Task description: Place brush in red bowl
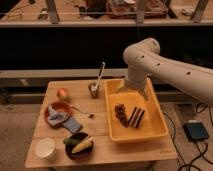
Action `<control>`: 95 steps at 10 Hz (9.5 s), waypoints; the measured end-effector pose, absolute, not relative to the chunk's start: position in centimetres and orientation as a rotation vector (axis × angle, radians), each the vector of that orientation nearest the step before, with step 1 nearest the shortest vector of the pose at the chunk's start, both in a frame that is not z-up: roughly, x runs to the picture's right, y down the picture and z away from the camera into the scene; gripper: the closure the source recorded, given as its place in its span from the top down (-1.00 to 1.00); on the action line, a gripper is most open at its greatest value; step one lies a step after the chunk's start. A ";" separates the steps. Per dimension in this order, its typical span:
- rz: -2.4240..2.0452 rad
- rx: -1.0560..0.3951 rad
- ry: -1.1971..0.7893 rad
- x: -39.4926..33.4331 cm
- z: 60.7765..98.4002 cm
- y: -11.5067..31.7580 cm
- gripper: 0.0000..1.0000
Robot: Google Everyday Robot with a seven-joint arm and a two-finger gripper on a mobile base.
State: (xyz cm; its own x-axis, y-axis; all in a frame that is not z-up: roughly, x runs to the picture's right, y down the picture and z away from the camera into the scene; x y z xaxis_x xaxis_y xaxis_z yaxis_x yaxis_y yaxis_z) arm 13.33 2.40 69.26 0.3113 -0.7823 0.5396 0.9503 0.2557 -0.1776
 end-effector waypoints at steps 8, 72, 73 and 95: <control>-1.214 -0.522 -0.377 13.3 69.3 2.4 0.60; -1.637 0.214 -0.421 -1.6 88.8 -12.9 0.58; -1.634 0.215 -0.422 -1.7 89.0 -13.0 0.45; -1.489 0.154 -0.537 -0.2 82.9 -17.6 -0.73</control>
State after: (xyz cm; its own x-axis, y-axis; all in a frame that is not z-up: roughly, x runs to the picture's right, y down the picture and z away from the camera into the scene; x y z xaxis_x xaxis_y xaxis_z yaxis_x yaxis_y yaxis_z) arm -0.19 -17.64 82.86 -0.0097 -0.9694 0.2452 0.9028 0.0970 0.4190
